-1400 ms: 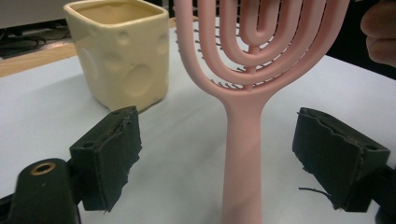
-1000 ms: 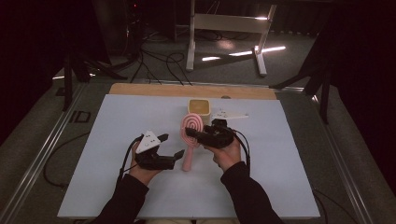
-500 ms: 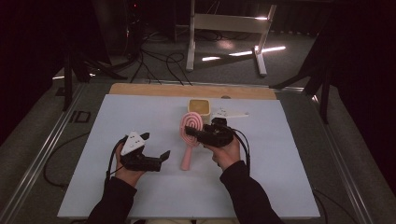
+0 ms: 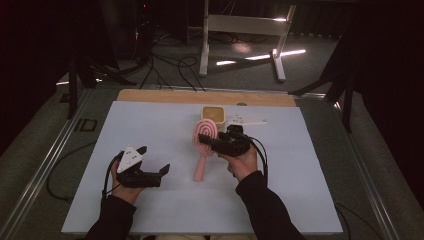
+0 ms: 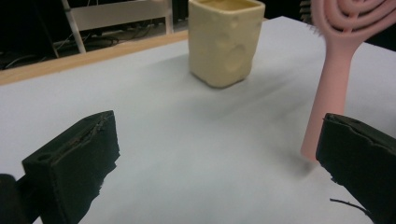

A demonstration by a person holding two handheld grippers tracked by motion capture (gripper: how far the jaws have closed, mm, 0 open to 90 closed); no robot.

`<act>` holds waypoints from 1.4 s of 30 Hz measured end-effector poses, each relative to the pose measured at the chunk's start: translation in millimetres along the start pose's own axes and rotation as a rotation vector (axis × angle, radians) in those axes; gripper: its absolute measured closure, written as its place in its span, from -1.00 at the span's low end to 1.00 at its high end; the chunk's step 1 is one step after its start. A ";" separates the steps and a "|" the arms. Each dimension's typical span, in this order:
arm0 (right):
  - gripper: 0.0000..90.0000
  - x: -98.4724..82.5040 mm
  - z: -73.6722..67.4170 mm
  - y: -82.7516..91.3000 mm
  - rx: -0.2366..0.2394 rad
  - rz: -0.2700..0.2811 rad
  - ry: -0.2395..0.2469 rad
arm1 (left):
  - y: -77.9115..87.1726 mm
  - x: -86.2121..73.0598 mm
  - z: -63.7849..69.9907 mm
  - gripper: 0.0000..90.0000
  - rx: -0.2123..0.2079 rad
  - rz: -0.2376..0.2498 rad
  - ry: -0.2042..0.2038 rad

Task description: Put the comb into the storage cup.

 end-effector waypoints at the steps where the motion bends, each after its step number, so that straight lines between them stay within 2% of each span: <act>1: 0.42 0.4 0.3 0.0 -0.002 0.002 0.000 | 1.3 -2.6 -0.9 -1.00 0.005 -0.002 0.006; 9: 0.42 2.0 0.5 0.1 0.001 0.006 -0.004 | 10.3 -16.1 -6.9 -1.00 0.025 -0.013 0.024; 17: 0.42 2.7 1.4 -0.3 -0.009 0.012 -0.005 | 22.0 -23.7 -12.7 -1.00 0.054 0.003 0.024; 21: 0.42 4.1 2.8 1.6 -0.006 0.021 -0.024 | 25.9 -27.3 -13.7 -1.00 0.065 0.003 0.016; 30: 0.42 7.9 3.8 2.4 -0.021 0.032 -0.030 | 32.4 -29.3 -17.9 -1.00 0.086 0.019 0.026; 42: 0.42 21.0 -0.4 1.4 -0.035 0.042 -0.004 | 33.4 -29.0 -18.2 -1.00 0.089 0.028 0.034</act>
Point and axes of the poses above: each handheld gripper's, and its own axes: y roughly backward along the jaws, x roughly out of its top, z roughly to its right, the point moved 4 cm from there along -y, roughly forward along the jaws, and after that the axes turned 7 degrees about -y, right-handed, at the moved point
